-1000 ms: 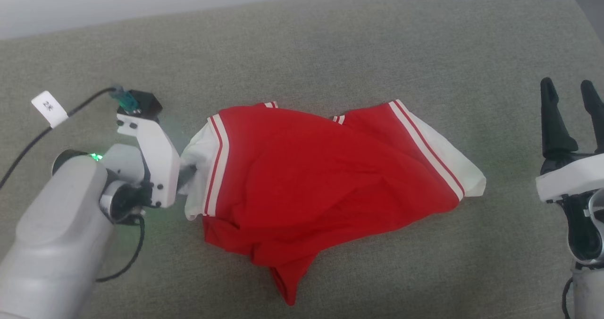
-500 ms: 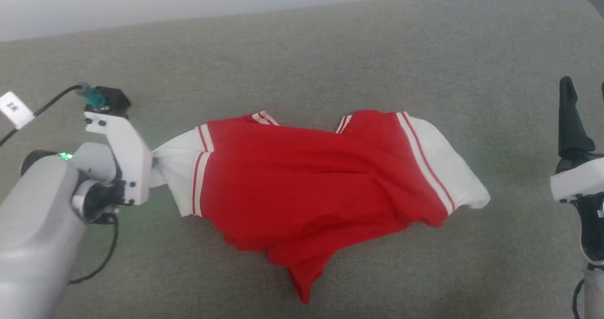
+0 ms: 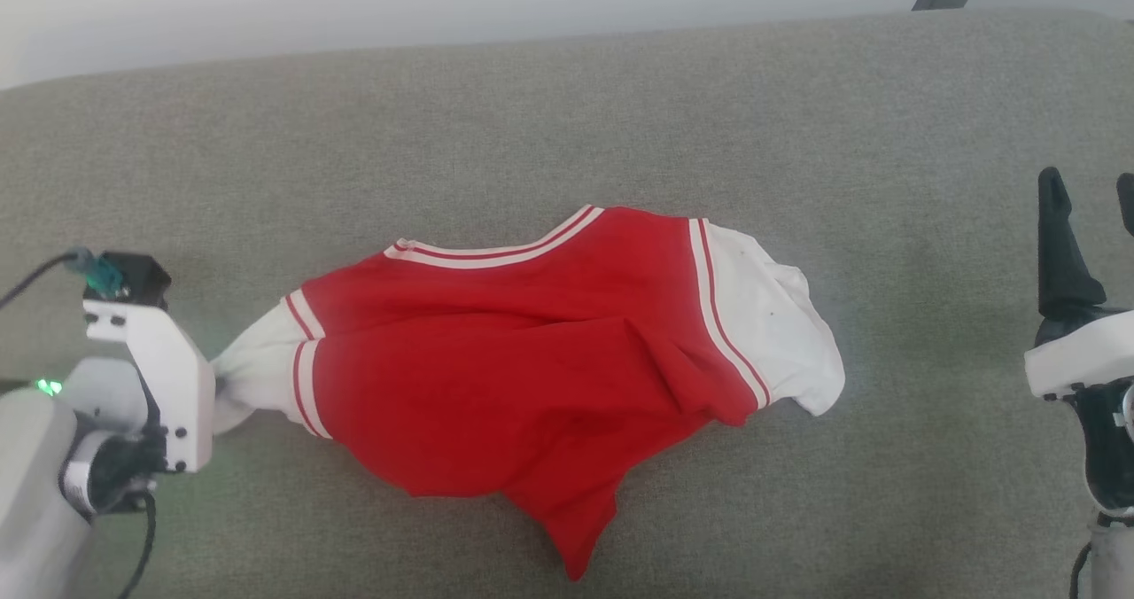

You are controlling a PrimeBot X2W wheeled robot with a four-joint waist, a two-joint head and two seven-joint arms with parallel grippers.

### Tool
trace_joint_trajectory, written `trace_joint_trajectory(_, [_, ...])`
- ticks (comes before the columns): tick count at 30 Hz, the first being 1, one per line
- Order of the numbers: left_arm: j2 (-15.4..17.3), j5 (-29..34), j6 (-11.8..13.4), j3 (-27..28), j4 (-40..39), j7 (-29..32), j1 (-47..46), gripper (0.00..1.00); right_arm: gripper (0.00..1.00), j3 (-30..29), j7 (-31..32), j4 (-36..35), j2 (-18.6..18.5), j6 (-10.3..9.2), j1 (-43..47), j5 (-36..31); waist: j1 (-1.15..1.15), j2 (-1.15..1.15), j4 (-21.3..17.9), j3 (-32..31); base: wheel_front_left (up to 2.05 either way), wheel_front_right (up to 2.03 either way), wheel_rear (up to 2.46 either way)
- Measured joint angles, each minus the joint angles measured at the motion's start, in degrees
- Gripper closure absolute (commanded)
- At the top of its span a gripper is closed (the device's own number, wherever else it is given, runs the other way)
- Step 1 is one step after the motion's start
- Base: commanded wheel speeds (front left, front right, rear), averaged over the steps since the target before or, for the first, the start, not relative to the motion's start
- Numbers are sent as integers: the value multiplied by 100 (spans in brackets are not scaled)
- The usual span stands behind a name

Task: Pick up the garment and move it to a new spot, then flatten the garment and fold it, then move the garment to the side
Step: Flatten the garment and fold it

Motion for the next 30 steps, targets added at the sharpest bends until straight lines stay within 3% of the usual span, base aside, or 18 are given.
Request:
trace_joint_trajectory(2, [-52,-41,29,5,76,-34,98,96,0,19,7,-5,10,0,0,0,0,0,-9,22,0,0,0])
trace_joint_trajectory(3, [-88,-62,43,7,133,-53,118,76,0,26,8,-9,9,0,-1,0,0,0,-14,34,0,0,0])
trace_joint_trajectory(4, [-124,-62,58,14,188,-82,121,52,0,33,8,-7,8,0,-1,1,0,0,-19,44,0,0,0])
trace_joint_trajectory(5, [-155,-69,68,24,235,-108,119,0,0,44,8,1,3,0,-4,5,0,0,-26,49,0,0,0])
trace_joint_trajectory(14, [-42,-109,68,47,242,78,-114,0,0,85,7,-43,-32,0,-32,62,0,0,-69,59,0,0,0])
trace_joint_trajectory(30, [54,-162,319,-76,452,730,-208,0,0,118,169,-276,-57,0,-35,86,0,0,-188,204,0,0,0])
